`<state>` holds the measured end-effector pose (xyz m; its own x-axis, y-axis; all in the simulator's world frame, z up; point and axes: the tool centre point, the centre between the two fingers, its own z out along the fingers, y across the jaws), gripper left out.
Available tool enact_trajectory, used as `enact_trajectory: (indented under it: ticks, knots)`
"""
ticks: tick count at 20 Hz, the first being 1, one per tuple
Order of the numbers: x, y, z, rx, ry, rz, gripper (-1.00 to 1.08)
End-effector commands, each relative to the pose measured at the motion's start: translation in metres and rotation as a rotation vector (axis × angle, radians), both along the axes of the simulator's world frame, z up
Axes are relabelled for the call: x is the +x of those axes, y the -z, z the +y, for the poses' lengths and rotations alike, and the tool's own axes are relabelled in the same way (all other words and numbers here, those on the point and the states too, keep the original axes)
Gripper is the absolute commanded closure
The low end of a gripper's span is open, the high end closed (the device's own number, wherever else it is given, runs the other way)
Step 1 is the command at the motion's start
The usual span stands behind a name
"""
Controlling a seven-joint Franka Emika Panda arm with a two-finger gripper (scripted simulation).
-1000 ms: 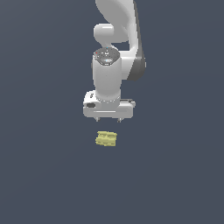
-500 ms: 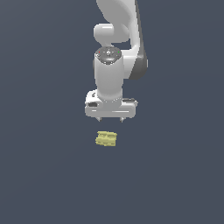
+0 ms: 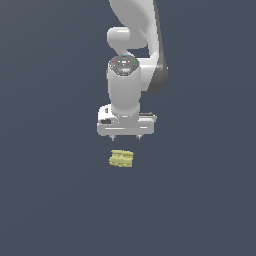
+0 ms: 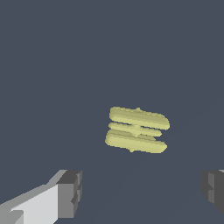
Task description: Pick up the object and move it to a goal position.
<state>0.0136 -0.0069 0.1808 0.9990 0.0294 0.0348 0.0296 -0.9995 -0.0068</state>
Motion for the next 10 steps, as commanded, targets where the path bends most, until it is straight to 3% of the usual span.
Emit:
enact_trajectory:
  ticks: [1,10]
  knots:
    - [0.001,0.002,-0.001,-0.003,-0.034,0.001,-0.92]
    - [0.004,0.014,-0.004,-0.015,-0.227,0.008,-0.92]
